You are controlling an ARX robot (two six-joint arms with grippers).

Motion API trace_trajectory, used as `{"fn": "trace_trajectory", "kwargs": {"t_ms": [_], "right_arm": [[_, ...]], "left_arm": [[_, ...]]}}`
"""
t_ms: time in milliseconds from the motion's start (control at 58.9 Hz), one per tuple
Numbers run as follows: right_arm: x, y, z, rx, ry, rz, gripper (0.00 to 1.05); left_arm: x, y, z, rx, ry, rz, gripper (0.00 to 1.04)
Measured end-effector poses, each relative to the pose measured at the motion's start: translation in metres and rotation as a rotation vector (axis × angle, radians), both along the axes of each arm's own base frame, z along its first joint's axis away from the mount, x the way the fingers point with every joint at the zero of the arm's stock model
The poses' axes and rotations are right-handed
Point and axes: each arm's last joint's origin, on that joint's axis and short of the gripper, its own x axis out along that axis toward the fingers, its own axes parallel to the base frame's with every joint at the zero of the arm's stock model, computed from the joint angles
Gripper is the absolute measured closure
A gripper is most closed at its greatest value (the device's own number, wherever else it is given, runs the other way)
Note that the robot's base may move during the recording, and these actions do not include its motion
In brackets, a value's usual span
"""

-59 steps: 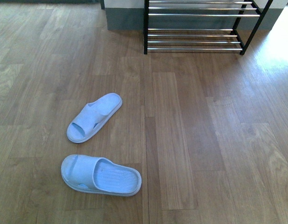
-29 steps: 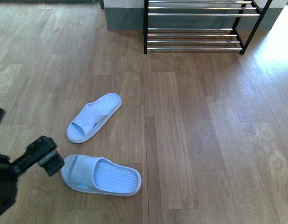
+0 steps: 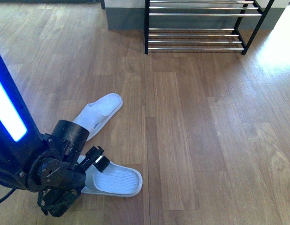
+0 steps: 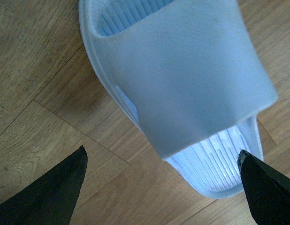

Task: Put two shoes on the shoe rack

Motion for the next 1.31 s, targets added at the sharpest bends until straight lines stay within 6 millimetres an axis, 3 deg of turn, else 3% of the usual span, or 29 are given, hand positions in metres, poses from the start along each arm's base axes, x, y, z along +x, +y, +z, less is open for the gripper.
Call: {"fn": "trace_trajectory", "kwargs": {"t_ms": [187,509,696,1035,1120,1222,1307], "right_arm": [[0.000,0.000,0.000,0.000,0.000,0.000,0.09],[0.000,0.000,0.000,0.000,0.000,0.000,0.09],[0.000,0.000,0.000,0.000,0.000,0.000,0.09],[0.000,0.000,0.000,0.000,0.000,0.000,0.09],[0.000,0.000,0.000,0.000,0.000,0.000,0.09],[0.000,0.000,0.000,0.000,0.000,0.000,0.09],[0.000,0.000,0.000,0.000,0.000,0.000,0.09]], "left_arm": [[0.003,-0.005,-0.026,0.052,0.059,-0.013,0.09],[-0.005,0.016,-0.044,0.288,0.146,-0.119,0.09],[-0.004,0.027,-0.044,0.422,0.126,-0.237,0.10],[-0.007,0.037,-0.042,0.525,0.117,-0.349,0.63],[-0.012,0.041,-0.028,0.561,0.115,-0.378,0.85],[-0.014,0.049,-0.007,0.569,0.097,-0.385,1.01],[-0.014,0.058,0.007,0.598,0.080,-0.370,1.03]]}}
